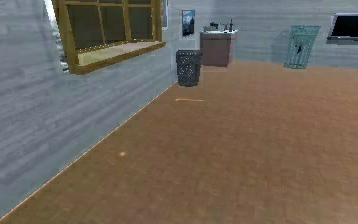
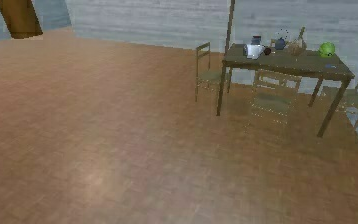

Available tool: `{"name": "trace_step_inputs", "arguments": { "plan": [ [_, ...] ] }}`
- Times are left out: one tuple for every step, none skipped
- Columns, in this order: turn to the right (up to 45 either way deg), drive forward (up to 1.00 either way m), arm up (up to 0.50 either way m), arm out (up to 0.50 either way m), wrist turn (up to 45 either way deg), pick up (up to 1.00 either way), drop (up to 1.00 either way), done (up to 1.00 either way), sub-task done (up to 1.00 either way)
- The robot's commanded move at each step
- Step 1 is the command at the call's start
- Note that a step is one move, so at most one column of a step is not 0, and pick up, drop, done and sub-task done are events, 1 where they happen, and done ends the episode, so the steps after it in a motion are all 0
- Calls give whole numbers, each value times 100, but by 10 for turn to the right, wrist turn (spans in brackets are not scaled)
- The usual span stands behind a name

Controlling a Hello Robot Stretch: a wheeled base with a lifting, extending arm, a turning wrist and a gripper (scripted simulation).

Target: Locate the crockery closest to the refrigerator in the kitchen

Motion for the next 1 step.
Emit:
{"name": "trace_step_inputs", "arguments": {
  "plan": [
    [120,0,0,0,0,0,0,0,0]
  ]
}}
